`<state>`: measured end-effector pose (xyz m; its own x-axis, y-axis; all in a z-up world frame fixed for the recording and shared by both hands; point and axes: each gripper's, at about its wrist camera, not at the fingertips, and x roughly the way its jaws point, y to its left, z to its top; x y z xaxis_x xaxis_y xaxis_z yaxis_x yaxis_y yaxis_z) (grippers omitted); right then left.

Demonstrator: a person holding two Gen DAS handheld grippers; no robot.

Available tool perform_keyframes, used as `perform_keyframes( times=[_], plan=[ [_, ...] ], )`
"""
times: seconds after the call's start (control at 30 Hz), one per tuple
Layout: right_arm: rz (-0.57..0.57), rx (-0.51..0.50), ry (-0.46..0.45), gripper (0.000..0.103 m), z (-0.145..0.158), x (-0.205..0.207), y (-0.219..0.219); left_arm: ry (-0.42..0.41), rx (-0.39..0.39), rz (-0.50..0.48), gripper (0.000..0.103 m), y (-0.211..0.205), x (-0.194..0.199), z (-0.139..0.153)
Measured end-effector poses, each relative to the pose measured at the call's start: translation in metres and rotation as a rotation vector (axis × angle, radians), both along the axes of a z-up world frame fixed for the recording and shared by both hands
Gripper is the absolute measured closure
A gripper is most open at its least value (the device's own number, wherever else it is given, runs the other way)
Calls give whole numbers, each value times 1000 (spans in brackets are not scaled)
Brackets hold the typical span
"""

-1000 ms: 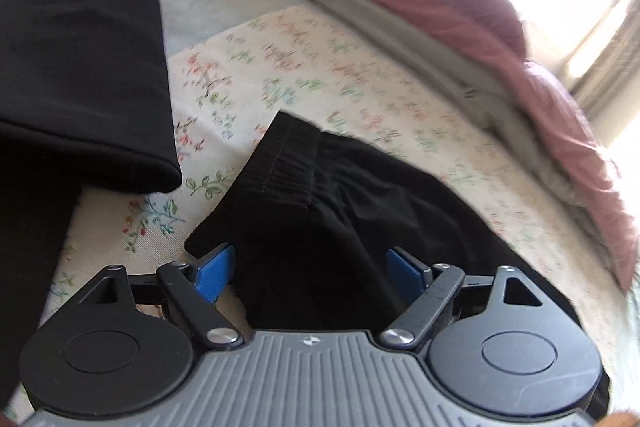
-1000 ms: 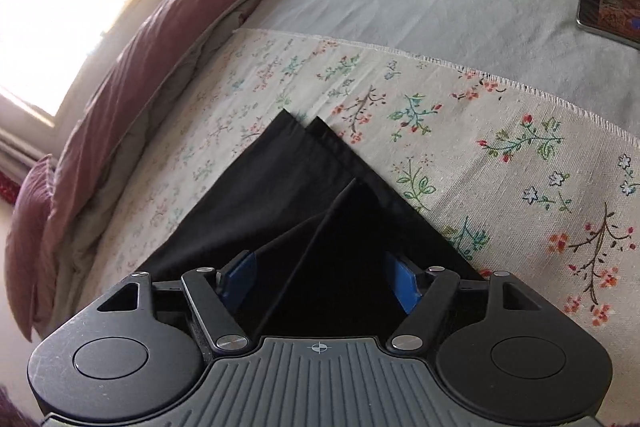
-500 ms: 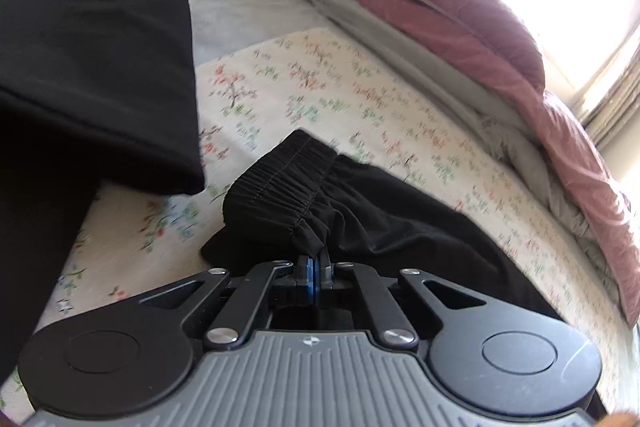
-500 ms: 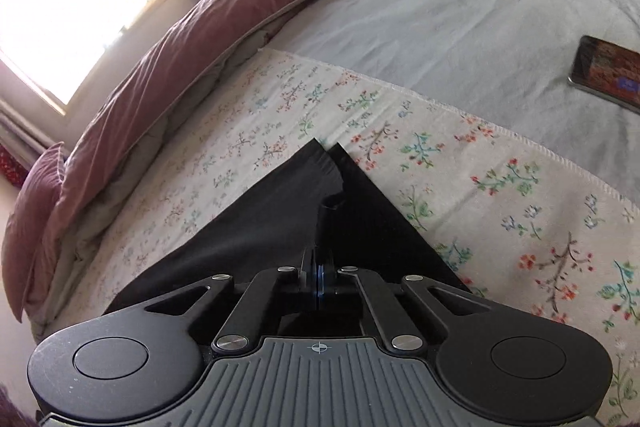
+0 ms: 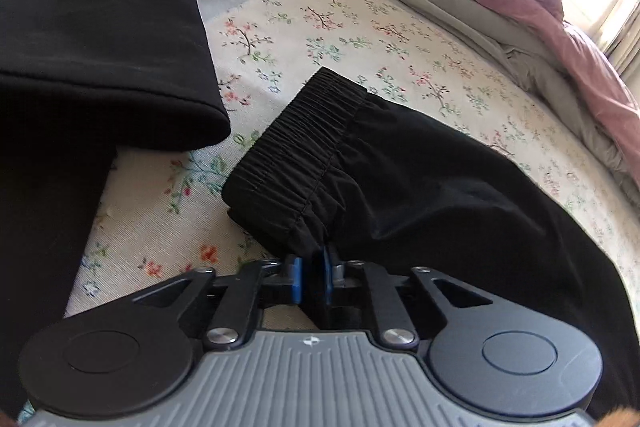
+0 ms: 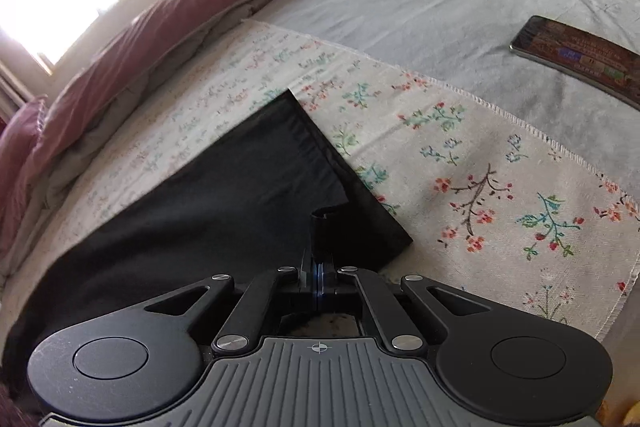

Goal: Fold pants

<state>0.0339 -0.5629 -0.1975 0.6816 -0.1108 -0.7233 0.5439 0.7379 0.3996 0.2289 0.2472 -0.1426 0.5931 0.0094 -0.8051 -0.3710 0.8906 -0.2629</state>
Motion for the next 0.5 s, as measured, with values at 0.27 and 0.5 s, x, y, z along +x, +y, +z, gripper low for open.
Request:
perform_keyframes(
  times=[0.27, 0.5],
  plan=[
    [3, -39, 13, 95, -5, 9, -3, 20, 5, 88, 41, 15, -12, 11],
    [-102, -204, 80, 79, 26, 8, -9, -89, 5, 191, 39, 12, -26, 60]
  ],
)
